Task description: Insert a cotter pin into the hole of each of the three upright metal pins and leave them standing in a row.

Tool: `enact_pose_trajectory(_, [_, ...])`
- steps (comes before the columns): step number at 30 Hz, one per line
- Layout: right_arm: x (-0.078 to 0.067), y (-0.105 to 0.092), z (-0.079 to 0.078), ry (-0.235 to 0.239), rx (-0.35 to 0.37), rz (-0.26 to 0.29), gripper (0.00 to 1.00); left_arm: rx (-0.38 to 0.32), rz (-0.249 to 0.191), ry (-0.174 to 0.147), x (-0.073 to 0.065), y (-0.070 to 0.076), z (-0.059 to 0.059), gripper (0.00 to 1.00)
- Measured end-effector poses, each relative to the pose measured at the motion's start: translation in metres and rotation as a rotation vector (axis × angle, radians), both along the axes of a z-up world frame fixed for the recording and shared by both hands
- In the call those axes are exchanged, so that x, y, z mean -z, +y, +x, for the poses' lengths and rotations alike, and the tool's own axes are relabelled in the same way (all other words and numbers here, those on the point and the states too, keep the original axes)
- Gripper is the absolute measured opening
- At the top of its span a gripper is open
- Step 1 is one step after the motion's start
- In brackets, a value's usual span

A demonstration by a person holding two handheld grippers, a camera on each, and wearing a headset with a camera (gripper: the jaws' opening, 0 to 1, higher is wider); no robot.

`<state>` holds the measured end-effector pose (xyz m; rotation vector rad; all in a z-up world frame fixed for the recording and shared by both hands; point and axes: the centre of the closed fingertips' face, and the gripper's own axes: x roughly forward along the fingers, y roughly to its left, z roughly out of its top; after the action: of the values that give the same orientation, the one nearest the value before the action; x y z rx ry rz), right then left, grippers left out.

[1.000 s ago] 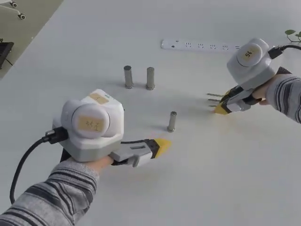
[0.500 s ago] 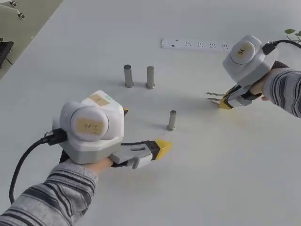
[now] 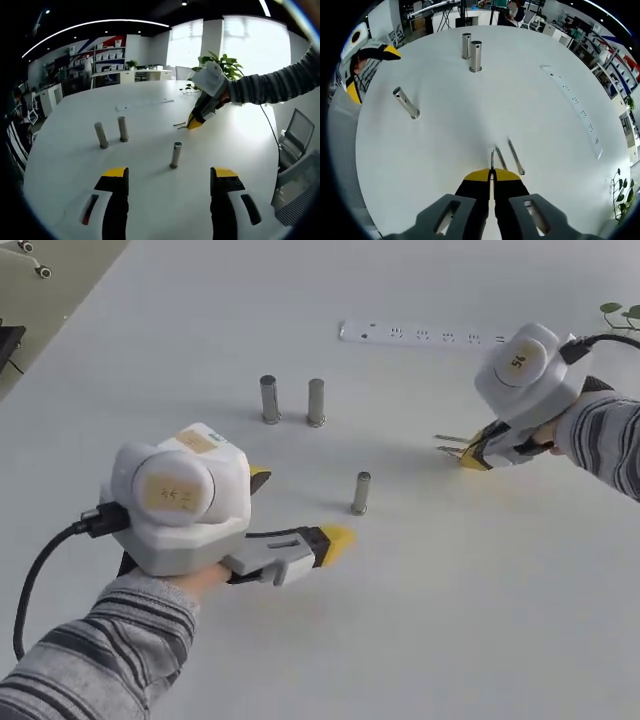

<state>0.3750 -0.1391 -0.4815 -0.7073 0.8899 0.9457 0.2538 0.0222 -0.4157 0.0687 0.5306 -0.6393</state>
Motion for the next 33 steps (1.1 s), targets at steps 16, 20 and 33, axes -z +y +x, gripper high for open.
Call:
enact_pose_trajectory(16, [-0.039, 0.051, -0.040, -0.180, -0.314, 0.083, 0.00, 0.093, -0.039, 0.030, -0.015, -0.031, 0.015, 0.40])
enact_pose_trajectory(20, [-0.047, 0.064, -0.053, -0.201, -0.362, 0.097, 0.00, 0.101, -0.061, 0.051, -0.015, -0.036, 0.019, 0.35])
enact_pose_trajectory(33, [-0.073, 0.096, -0.077, -0.320, -0.530, 0.133, 0.00, 0.090, -0.152, 0.101, -0.019, -0.044, 0.024, 0.19])
